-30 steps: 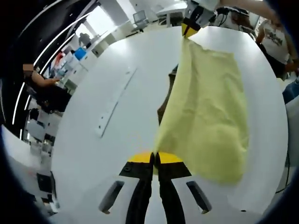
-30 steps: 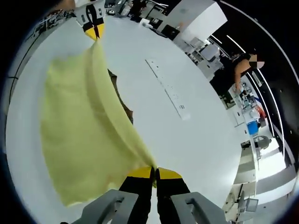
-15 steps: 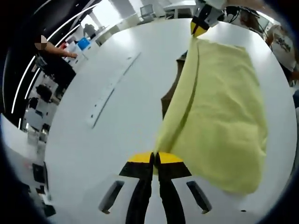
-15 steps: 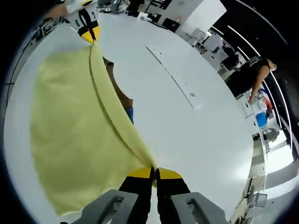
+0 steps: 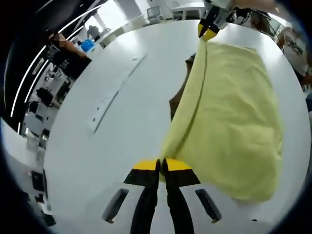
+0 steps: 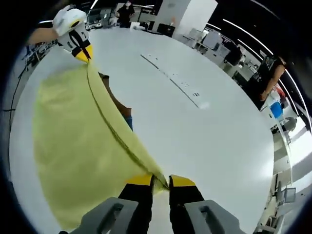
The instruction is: Fold the garment on the visible template until the final outline fits inside the template.
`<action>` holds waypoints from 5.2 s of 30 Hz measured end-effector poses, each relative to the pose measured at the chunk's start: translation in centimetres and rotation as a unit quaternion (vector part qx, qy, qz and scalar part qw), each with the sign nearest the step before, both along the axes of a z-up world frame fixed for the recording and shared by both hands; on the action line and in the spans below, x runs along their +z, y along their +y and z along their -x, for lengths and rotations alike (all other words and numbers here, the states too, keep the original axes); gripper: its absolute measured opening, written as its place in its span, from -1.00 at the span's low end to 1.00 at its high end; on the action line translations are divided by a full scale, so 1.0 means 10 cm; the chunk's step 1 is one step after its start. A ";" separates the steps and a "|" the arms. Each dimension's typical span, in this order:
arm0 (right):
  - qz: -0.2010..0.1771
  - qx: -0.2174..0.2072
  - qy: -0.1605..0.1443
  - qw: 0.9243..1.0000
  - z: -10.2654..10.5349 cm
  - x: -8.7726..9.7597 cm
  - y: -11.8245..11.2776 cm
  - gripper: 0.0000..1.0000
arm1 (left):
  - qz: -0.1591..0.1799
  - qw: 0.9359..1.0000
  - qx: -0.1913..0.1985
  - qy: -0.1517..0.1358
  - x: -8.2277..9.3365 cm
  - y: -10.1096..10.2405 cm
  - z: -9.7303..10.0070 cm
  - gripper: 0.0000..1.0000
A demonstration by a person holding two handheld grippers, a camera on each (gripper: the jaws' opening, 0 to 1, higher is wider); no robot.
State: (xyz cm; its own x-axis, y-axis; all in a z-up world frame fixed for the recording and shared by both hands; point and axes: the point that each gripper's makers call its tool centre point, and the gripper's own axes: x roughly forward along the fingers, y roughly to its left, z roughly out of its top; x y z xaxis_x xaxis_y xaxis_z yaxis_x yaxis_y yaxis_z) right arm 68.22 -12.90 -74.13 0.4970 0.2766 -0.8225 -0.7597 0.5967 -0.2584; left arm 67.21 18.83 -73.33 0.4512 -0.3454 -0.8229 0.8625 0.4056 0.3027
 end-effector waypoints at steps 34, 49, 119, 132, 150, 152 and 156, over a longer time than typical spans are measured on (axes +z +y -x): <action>-0.058 -0.063 -0.036 0.996 -0.16 0.08 0.05 -1.00 | 0.041 0.995 0.091 -0.019 0.01 0.20 -0.22 -0.94; -0.107 -0.126 0.009 0.986 0.01 0.14 0.02 -0.24 | 0.178 0.969 0.169 0.023 0.19 0.13 -0.06 -0.25; -0.200 -0.144 0.083 0.965 1.84 -0.13 -0.07 -0.55 | 0.313 0.929 0.173 0.094 0.02 0.16 1.65 -0.94; -0.235 -0.156 0.084 0.956 1.81 -0.11 0.06 -0.84 | 0.315 0.929 0.173 0.089 0.01 0.17 1.67 -1.00; -0.223 -0.136 0.067 0.963 1.79 -0.05 0.02 -1.00 | 0.276 0.944 0.161 0.083 -0.05 0.28 1.68 -1.00; -0.219 -0.133 0.066 0.964 1.79 -0.06 0.01 -1.00 | 0.271 0.945 0.165 0.083 -0.08 0.32 1.69 -1.00; -0.210 -0.135 0.065 0.966 1.79 -0.07 -0.02 -1.00 | 0.259 0.946 0.173 0.088 -0.14 0.39 1.74 -1.00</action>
State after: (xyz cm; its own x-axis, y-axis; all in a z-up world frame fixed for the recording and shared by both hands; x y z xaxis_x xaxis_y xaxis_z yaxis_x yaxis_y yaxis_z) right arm 50.27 -13.10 -74.85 0.4974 0.4749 -0.7260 -0.5713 0.8091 0.1378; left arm 49.84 22.75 -74.71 0.4828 -0.5794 -0.6567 0.6696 0.7275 -0.1496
